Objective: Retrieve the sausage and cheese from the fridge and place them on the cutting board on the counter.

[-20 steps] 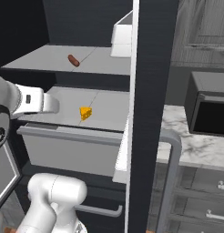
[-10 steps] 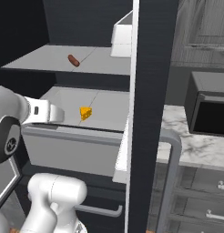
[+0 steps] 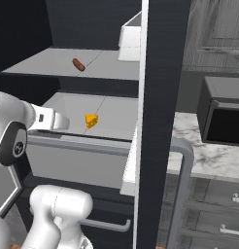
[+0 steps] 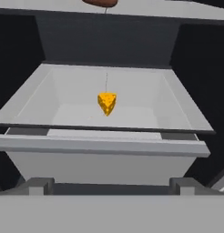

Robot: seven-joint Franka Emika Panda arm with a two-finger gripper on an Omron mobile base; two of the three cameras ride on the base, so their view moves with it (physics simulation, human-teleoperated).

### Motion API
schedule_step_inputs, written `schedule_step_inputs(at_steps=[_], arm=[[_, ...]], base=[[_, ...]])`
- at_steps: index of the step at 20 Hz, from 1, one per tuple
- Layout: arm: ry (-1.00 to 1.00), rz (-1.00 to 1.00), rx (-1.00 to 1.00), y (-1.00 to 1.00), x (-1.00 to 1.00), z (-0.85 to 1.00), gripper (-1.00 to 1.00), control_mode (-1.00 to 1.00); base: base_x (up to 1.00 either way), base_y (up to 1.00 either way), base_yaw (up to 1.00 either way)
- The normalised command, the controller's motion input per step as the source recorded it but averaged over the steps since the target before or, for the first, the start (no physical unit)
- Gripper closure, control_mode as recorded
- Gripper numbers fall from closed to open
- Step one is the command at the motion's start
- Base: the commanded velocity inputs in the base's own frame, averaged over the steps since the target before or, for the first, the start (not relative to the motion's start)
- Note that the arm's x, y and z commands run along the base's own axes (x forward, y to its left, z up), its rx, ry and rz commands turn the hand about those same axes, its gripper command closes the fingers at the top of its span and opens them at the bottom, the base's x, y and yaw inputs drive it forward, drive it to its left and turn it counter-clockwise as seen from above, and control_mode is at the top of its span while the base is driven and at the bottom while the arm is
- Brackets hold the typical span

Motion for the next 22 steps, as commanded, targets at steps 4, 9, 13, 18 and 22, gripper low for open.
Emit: schedule_step_inputs(at_steps=[4,9,13,18,22], arm=[[0.01,-0.04,0.00,0.18,0.51,-0.26,-1.00,-1.00],[0.04,0.00,0.00,0.04,0.42,-0.31,-1.00,-1.00],[0.12,0.00,0.02,0.00,0.53,-0.25,-1.00,-1.00],[0.04,0.00,0.00,0.00,0.59,-0.31,-1.00,-1.00],[0.00,0.00,0.00,0.00,0.54,-0.40,-1.00,-1.00]], base=[[0.00,0.00,0.00],[0.00,0.00,0.00],[0.00,0.00,0.00],[0.00,0.00,0.00],[0.00,0.00,0.00]])
